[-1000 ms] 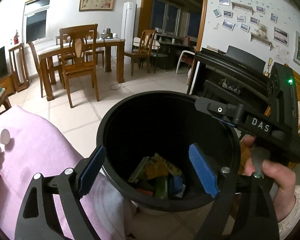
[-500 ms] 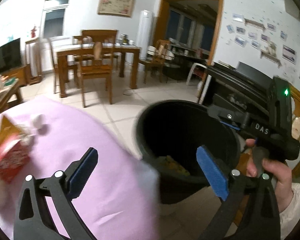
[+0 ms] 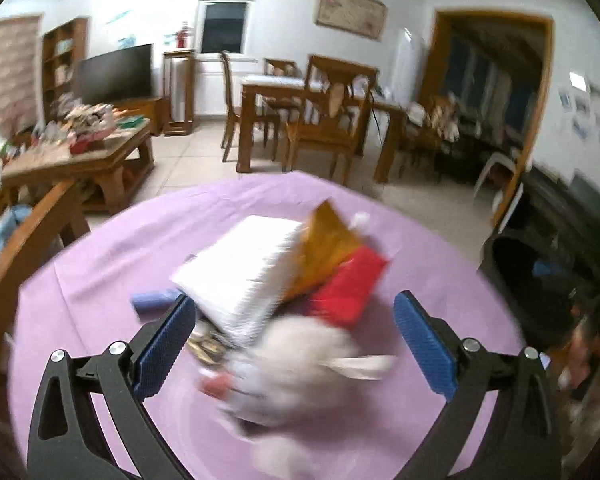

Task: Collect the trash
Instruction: 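Grasp the white bubble mailer with the left tool while the right tool grasps the yellow snack bag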

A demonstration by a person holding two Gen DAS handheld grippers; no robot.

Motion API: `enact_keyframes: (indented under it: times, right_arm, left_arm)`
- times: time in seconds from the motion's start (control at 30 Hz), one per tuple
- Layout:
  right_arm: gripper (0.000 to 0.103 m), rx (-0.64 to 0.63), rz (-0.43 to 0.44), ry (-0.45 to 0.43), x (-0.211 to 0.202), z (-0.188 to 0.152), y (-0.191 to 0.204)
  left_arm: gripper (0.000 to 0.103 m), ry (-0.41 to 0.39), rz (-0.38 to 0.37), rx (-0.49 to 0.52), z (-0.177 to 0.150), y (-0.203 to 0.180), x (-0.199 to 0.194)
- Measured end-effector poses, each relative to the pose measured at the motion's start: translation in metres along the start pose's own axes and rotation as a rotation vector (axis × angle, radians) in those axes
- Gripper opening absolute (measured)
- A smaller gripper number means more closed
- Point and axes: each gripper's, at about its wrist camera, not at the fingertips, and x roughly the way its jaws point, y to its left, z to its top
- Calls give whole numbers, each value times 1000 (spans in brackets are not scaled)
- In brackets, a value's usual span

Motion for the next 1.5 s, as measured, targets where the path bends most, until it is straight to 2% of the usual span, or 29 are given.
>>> enact_keyframes:
  times: [0.07, 0.17, 0.33, 0.43, 0.53, 0.73, 0.8, 0.83, 0.9, 0.93, 1.07, 1.2, 1.3, 1.47, 1.5]
  right_arm:
    - [87, -43, 46, 37, 18, 11, 21]
    - [87, -82, 128, 83, 45, 31, 46]
    - [87, -149, 155, 124, 100, 72, 73]
    - [79, -149, 153, 159, 137, 93, 76]
    - [74, -122, 195, 198, 168, 106, 74]
    - [74, -92, 296, 289, 213, 117, 74]
    - [61, -93, 351, 331, 220, 115, 79]
    - [48, -97, 371, 341, 222, 115, 83]
    - [39, -128, 362, 336, 220, 113, 90]
    - [25, -131, 366, 338, 218, 113, 92]
    - [14, -98, 369, 296, 195, 109, 94]
    - [10, -43, 333, 238, 167, 106, 94]
    - [7, -48, 298, 181, 140, 104, 98]
    - [7, -140, 170, 54, 84, 99, 110]
    - [7, -140, 183, 52, 79, 97, 108]
  left_arm:
    - [98, 59, 0, 64, 5, 16, 19]
    - [98, 111, -5, 104, 12, 32, 40]
    - [98, 180, -60, 111, 20, 43, 68]
    - [98, 192, -114, 105, 20, 39, 76]
    - [98, 198, -146, 111, 14, 32, 82]
    - [97, 187, -155, 67, 14, 36, 86]
    - [94, 178, -156, 63, 14, 36, 85]
    - [88, 172, -164, 58, 14, 37, 84]
    - [79, 170, -166, 51, 15, 42, 85]
    - [71, 176, -157, 52, 15, 42, 87]
    - [61, 172, -162, 44, 15, 41, 85]
    - [45, 146, -166, 39, 16, 39, 79]
    - [40, 122, -169, 16, 15, 39, 72]
    - [36, 50, -206, -32, 12, 39, 49]
    - [34, 37, -207, -35, 11, 37, 44]
